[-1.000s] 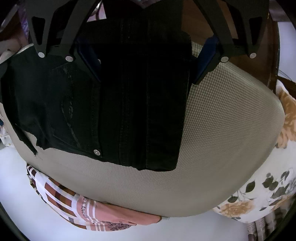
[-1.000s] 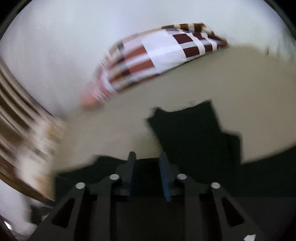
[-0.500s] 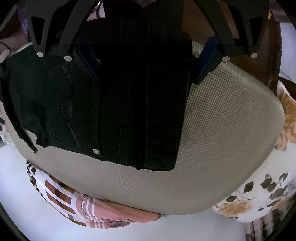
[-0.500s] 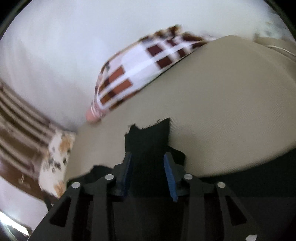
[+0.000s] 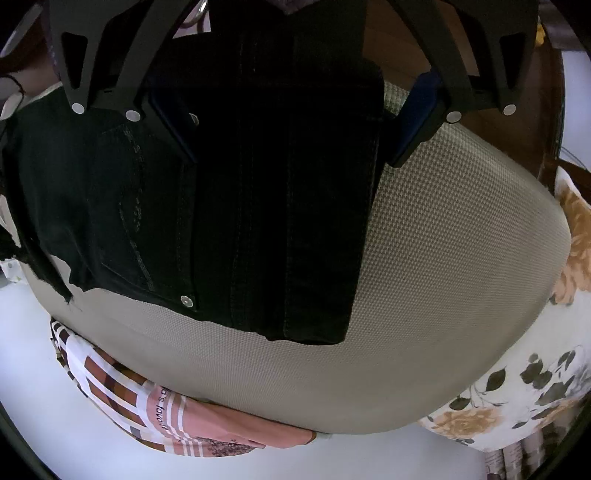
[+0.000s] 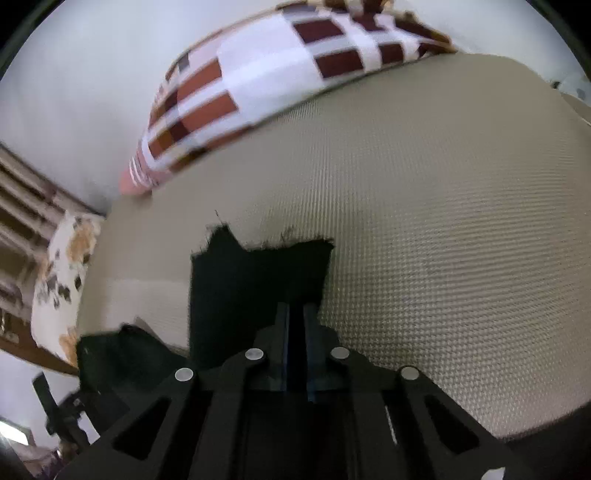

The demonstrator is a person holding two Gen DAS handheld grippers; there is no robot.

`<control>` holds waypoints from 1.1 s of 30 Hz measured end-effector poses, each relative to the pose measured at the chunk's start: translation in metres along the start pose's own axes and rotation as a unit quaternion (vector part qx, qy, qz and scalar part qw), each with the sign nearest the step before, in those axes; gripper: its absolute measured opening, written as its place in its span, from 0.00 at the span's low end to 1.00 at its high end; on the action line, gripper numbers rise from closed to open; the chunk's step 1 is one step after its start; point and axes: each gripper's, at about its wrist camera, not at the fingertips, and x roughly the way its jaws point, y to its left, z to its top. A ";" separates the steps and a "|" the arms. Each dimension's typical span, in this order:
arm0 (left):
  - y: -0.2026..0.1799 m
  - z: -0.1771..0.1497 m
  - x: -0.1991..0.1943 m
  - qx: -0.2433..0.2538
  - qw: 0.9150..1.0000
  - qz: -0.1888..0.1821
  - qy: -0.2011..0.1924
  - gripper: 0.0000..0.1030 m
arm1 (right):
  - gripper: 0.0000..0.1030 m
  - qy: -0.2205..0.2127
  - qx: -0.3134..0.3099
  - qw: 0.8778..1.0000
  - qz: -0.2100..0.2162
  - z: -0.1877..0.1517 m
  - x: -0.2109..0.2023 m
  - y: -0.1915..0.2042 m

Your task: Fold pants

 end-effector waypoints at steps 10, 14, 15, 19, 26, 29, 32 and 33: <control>0.000 0.000 0.001 -0.002 1.000 0.000 -0.001 0.96 | 0.24 -0.021 0.060 0.998 0.001 -0.002 -0.014 -0.034; 0.000 0.000 0.002 -0.004 1.000 -0.002 0.001 0.96 | 0.60 -0.014 0.078 0.996 0.032 0.006 0.005 -0.039; 0.001 0.000 0.002 -0.006 1.000 -0.003 0.003 0.97 | 0.57 -0.010 0.078 0.996 0.044 0.008 0.010 -0.037; 0.001 0.000 0.003 -0.007 1.000 -0.003 0.004 0.97 | 0.08 0.022 0.057 0.998 0.015 0.010 0.029 -0.023; 0.000 -0.001 0.004 -0.003 1.000 -0.005 -0.002 0.97 | 0.07 -0.143 0.173 0.974 0.030 -0.038 -0.069 -0.065; 0.000 -0.003 0.004 -0.003 1.000 -0.007 -0.005 0.97 | 0.07 -0.203 0.238 0.950 0.020 -0.088 -0.127 -0.098; 0.001 -0.004 0.003 -0.004 1.000 -0.008 -0.009 0.97 | 0.07 -0.223 0.295 0.929 -0.011 -0.145 -0.166 -0.128; 0.001 -0.004 0.003 -0.004 1.000 -0.008 -0.010 0.97 | 0.07 -0.223 0.309 0.924 -0.022 -0.159 -0.172 -0.134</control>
